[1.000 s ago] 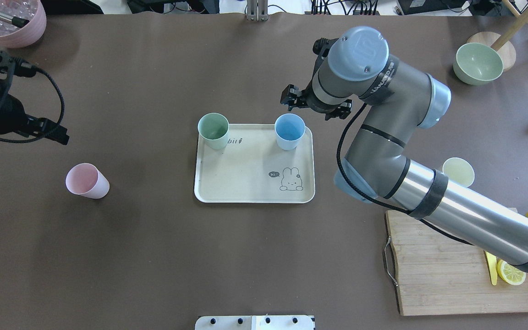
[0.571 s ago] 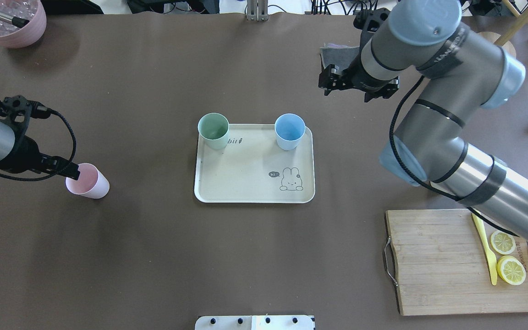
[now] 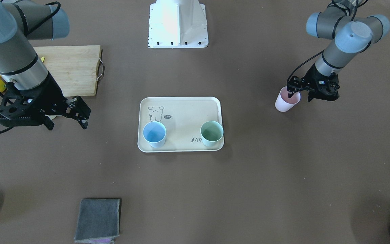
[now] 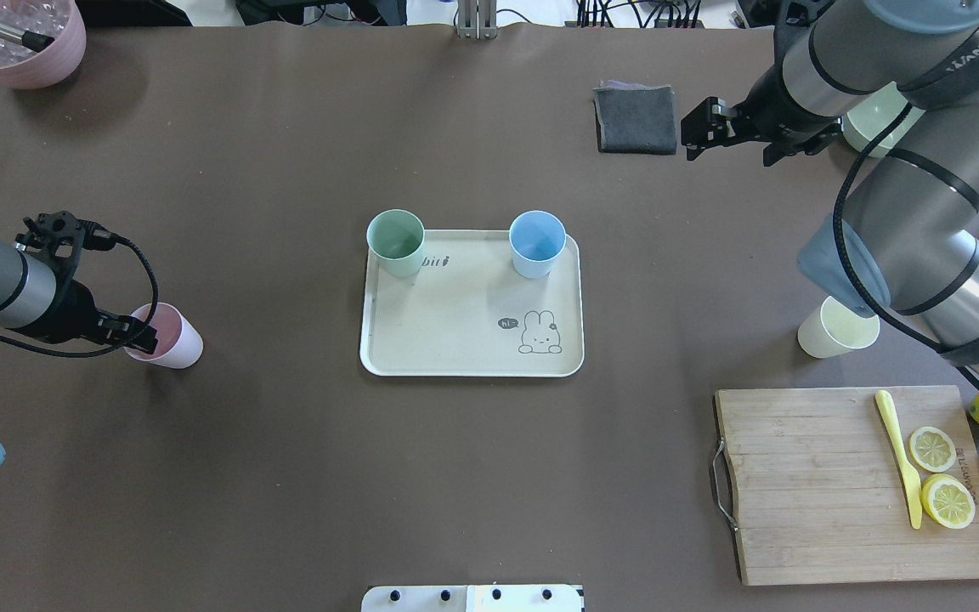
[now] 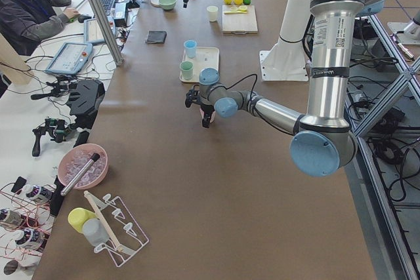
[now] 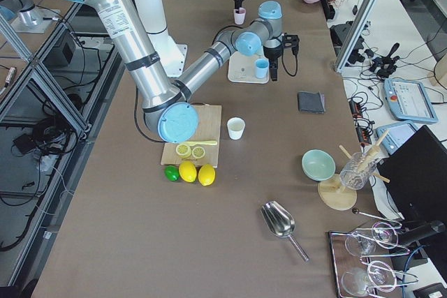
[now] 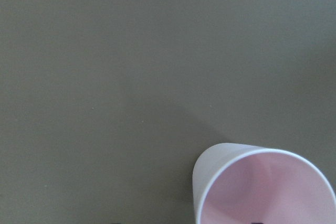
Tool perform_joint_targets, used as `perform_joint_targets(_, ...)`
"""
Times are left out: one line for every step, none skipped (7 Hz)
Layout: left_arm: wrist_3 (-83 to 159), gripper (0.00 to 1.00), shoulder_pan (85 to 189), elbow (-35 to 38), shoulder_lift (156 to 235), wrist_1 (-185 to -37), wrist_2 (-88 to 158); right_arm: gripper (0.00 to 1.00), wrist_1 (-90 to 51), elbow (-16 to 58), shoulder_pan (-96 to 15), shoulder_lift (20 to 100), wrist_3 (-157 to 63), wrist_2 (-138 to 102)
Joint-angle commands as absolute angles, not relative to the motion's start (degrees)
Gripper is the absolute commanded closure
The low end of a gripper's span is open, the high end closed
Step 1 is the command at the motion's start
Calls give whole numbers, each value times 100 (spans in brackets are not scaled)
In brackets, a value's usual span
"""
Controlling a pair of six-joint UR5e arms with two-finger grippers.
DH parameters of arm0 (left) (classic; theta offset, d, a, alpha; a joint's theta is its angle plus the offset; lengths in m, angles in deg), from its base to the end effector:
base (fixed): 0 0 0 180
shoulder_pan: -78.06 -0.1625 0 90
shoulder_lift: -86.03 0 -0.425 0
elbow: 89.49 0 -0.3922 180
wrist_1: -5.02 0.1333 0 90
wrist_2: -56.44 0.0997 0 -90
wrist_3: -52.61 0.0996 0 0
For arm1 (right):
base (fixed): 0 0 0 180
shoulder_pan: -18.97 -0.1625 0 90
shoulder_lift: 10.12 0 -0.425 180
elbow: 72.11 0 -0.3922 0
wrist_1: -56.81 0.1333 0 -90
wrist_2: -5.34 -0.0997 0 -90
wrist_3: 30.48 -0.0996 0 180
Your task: Place all cups on tray
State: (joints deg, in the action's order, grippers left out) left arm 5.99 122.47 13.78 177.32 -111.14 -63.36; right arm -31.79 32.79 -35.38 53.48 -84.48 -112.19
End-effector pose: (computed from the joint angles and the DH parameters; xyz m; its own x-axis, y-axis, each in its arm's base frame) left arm 0.3136 -0.4245 0.4893 0.6515 0.1961 -0.7328 -0.0988 0.9797 0.1743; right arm -0.2886 -0.5521 0.2816 0.6627 0.0296 0.7483 -0.1834 0.9752 0.1238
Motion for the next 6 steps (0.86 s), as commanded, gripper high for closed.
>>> perform_joint_targets(550,95,12209,1290,17805,-11249,-6335,0,-3152,3606,-3649,5867,-8025,-11244)
perform_joint_targets(541,100,12209,1482,17814,-11231,-6396,0,-3152,3730,-3701,6122,-7866,-11252)
perform_joint_targets(506,100,12209,1658,17918,-11170,-6414,0,-3135,3810,-3737,6438,-7612,-11296)
perform_joint_targets(262,100,12209,1660,18145,-11126,-6423,0,-2726,3802,-3746,6832,-7540,-11314)
perform_joint_targets(-97,100,12192,1668,18565,-10812,-6432,0,-1921,3767,-3737,7411,-7557,-11340)
perform_joint_targets(-310,100,12061,1660,19066,-10357,-6449,0,-1495,3758,-3746,7869,-7574,-11427)
